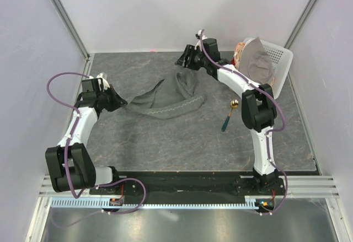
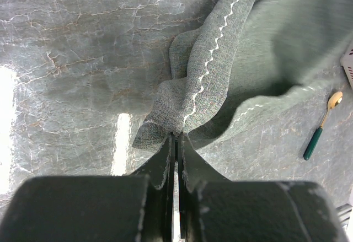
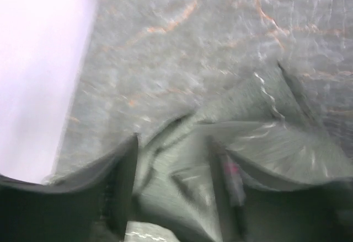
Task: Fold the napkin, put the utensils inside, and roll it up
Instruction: Flatten the napkin out
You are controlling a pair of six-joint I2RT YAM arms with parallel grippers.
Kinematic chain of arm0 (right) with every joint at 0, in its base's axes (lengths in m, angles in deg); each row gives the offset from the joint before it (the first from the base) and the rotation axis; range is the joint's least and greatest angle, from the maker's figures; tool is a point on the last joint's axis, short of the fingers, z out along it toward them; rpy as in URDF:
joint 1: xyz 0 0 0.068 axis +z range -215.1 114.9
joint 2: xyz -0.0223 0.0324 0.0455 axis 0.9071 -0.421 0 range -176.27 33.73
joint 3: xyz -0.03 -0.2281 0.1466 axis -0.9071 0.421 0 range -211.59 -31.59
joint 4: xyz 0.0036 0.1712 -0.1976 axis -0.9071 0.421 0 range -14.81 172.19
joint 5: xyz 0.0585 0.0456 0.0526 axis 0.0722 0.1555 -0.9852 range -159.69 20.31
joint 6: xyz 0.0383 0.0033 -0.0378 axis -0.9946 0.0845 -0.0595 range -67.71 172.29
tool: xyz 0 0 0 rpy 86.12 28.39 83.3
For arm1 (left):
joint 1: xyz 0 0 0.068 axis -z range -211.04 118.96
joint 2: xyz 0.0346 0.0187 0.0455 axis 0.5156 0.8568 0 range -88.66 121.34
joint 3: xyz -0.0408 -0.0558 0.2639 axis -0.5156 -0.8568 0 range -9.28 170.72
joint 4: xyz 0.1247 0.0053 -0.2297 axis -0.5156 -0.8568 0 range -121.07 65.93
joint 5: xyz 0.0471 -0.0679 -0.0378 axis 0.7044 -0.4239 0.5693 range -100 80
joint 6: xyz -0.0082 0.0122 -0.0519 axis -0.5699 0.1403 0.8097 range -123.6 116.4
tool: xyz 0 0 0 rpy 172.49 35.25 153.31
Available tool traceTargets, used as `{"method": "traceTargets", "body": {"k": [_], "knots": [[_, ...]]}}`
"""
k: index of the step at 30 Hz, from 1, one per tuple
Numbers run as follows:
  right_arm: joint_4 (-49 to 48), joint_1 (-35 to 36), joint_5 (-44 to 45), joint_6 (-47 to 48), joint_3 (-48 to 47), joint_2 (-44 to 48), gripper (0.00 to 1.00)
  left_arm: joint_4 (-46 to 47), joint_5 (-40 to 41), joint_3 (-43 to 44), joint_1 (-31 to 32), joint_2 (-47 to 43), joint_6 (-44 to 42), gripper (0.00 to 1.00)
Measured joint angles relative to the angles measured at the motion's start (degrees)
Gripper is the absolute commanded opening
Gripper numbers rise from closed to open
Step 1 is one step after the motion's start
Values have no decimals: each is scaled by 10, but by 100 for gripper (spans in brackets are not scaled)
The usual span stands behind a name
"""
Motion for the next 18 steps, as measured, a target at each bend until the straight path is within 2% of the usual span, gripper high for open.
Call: {"method": "traceTargets", "body": {"k": [1,5,12,15,18], "knots": [[4,1,2,1,-11,-10,77,0,0,0,0,0,0,2],[32,4,31,32,38,8,86,1,0,0,-1,0,0,2],[76,0,114,94,225,198,87,4,-4,0,-1,0,0,2],[70,-4,133,112,261,247,87,6,-4,0,-1,0,0,2],[70,-6,141,125,283,249,85,6,-4,0,-1,0,0,2]]}}
